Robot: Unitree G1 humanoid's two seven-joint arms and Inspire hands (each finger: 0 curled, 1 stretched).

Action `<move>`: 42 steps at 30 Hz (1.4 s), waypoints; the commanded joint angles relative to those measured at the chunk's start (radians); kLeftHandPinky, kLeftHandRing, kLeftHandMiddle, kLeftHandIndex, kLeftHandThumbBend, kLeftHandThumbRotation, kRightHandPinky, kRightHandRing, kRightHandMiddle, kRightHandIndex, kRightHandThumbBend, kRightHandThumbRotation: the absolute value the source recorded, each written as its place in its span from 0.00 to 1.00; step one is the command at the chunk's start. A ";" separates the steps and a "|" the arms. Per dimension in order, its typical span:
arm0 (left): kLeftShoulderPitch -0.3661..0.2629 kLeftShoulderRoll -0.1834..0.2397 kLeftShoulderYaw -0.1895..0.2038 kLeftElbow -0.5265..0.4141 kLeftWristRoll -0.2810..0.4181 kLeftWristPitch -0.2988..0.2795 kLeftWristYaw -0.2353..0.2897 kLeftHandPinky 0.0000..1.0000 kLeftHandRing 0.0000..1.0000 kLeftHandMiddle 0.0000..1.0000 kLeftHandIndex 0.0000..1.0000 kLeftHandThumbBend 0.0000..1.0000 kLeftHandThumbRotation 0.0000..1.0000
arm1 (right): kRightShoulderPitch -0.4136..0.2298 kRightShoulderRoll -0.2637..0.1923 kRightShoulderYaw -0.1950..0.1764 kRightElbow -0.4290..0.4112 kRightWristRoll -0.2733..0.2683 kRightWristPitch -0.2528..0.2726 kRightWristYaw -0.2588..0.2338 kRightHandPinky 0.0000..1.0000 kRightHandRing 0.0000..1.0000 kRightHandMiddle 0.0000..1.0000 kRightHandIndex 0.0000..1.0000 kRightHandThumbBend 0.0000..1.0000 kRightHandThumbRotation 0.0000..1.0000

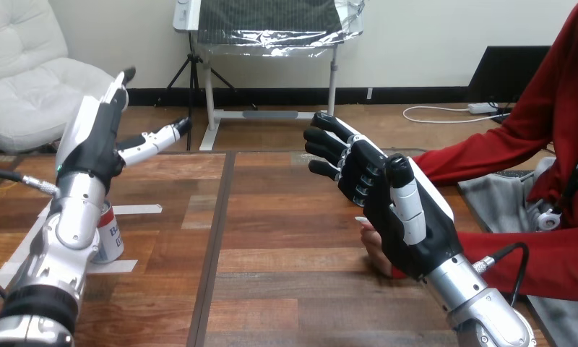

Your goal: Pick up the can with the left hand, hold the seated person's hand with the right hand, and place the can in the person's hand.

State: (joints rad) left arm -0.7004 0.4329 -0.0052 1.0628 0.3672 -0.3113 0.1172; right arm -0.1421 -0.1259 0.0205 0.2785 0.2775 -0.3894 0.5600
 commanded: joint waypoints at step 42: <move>-0.202 0.063 -0.136 0.207 0.083 0.202 0.070 0.97 0.98 0.98 0.95 0.72 0.50 | -0.031 -0.003 -0.026 -0.040 0.004 -0.013 -0.002 0.89 0.91 0.89 0.90 0.89 1.00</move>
State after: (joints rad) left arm -0.8030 0.4693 -0.1249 1.2624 0.4395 -0.1239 0.1661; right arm -0.1413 -0.1259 0.0081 0.2727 0.2767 -0.3892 0.5601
